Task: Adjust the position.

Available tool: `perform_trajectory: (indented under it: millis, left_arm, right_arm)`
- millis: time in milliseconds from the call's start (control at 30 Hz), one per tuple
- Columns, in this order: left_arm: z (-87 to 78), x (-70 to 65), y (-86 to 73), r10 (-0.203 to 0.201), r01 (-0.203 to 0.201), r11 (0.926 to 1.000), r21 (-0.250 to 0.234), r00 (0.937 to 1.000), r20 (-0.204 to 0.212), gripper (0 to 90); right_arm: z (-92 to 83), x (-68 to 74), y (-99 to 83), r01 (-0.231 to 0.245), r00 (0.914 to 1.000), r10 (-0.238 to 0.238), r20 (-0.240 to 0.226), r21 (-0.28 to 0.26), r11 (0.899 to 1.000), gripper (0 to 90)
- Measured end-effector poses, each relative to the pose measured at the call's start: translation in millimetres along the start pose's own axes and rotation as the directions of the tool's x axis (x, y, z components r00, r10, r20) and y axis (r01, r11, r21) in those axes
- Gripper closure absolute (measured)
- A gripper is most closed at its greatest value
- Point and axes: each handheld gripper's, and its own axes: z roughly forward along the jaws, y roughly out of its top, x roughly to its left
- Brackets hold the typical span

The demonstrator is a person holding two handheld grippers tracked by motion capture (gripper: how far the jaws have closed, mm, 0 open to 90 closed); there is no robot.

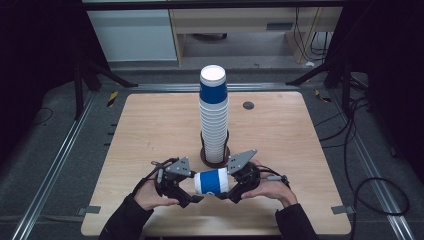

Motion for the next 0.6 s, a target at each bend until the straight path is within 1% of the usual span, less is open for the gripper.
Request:
perform_trajectory:
  millis: [33, 67, 133, 233, 300, 433, 467, 500, 600]
  left_arm:
    - [1.3, -0.5, 0.0, 0.006, -0.006, 0.9999, 0.011, 1.0, 0.005, 15.5]
    - [1.3, -0.5, 0.0, 0.006, -0.006, 0.9999, 0.011, 1.0, 0.005, 15.8]
    - [2.4, -0.9, -0.1, 0.01, -0.01, 0.9998, 0.02, 0.9999, 0.008, 16.0]
    - [4.8, -2.1, 0.1, 0.015, -0.016, 0.9994, 0.03, 0.9997, 0.021, 17.8]
    - [7.3, -3.3, 0.2, 0.022, -0.023, 0.9986, 0.047, 0.9994, 0.025, 19.9]
    - [7.8, -2.9, 0.1, 0.019, -0.021, 0.9987, 0.047, 0.9992, 0.035, 25.1]
    - [7.5, -2.6, 0.0, 0.018, -0.02, 0.9989, 0.043, 0.9989, 0.042, 25.1]
    - [7.2, -2.6, -0.2, 0.02, -0.021, 0.9989, 0.042, 0.9988, 0.045, 27.7]
    - [7.9, -2.6, -0.6, 0.021, -0.023, 0.9988, 0.044, 0.9987, 0.047, 28.4]
  right_arm:
    - [2.9, 1.5, 0.5, 0.009, 0.9999, -0.008, -0.006, 0.018, 1.0, 14.7]
    - [2.9, 1.5, 0.5, 0.009, 0.9999, -0.008, -0.006, 0.018, 1.0, 14.7]
    - [5.4, 2.5, 0.8, 0.02, 0.9996, -0.02, -0.02, 0.024, 0.999, 14.7]
    - [7.4, 4.3, 1.7, 0.029, 0.9993, -0.028, -0.026, 0.032, 0.999, 14.7]
    - [7.9, 5.7, 2.7, 0.031, 0.999, -0.03, -0.032, 0.028, 0.999, 14.7]
    - [8.2, 6.4, 2.8, 0.04, 0.9983, -0.038, -0.044, 0.029, 0.999, 14.8]
    - [8.2, 6.4, 2.8, 0.04, 0.9983, -0.038, -0.044, 0.029, 0.999, 14.8]
    - [8.3, 5.9, 2.6, 0.038, 0.9984, -0.037, -0.043, 0.029, 0.999, 14.9]
    - [8.4, 6.2, 2.5, 0.039, 0.9983, -0.037, -0.044, 0.031, 0.999, 14.8]
